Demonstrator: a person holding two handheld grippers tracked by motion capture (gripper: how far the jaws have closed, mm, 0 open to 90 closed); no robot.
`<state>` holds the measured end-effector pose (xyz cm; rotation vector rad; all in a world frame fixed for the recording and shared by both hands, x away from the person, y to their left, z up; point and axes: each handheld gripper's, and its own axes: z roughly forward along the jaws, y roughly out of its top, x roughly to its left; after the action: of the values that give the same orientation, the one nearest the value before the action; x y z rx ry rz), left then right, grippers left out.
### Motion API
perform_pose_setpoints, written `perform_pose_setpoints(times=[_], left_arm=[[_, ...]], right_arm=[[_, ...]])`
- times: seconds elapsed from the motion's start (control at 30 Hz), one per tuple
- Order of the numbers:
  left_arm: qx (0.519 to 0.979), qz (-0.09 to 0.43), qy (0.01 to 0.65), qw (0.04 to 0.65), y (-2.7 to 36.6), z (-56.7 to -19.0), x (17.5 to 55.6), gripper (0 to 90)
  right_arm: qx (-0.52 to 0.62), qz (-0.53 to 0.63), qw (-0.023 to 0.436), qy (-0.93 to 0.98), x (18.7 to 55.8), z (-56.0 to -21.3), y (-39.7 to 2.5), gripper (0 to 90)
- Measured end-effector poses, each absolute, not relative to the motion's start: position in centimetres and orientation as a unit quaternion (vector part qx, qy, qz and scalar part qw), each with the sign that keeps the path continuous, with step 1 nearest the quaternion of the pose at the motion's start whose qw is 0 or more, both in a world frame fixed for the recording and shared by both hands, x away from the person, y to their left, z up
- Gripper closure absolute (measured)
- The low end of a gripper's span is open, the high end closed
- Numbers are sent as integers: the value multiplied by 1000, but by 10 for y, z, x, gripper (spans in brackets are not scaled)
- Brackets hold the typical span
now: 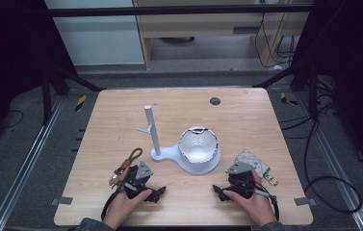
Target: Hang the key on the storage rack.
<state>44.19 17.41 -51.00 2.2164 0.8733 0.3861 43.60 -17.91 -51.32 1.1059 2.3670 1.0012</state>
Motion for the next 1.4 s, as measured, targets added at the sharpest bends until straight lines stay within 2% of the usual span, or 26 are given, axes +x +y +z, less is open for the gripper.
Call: perform_pose_setpoints(times=[0.3, 0.53, 0.63, 0.77, 0.87, 1.13, 1.4], left_arm=[[860, 148, 334, 356, 174, -510, 441, 0], [859, 150, 331, 361, 184, -498, 438, 43], [856, 169, 347, 344, 198, -478, 443, 46], [852, 166, 375, 325, 212, -466, 454, 46], [853, 165, 401, 289, 227, -460, 467, 62], [838, 143, 457, 263, 261, -446, 492, 202], [860, 112, 450, 214, 264, -445, 505, 339]], right_arm=[[392, 352, 172, 832, 435, -513, -179, 5], [393, 353, 172, 831, 434, -513, -179, 5], [393, 353, 173, 831, 434, -513, -179, 5], [393, 353, 172, 832, 434, -513, -179, 5], [392, 352, 171, 833, 433, -513, -179, 5], [386, 353, 171, 835, 432, -513, -180, 4], [387, 354, 168, 835, 432, -513, -180, 4]])
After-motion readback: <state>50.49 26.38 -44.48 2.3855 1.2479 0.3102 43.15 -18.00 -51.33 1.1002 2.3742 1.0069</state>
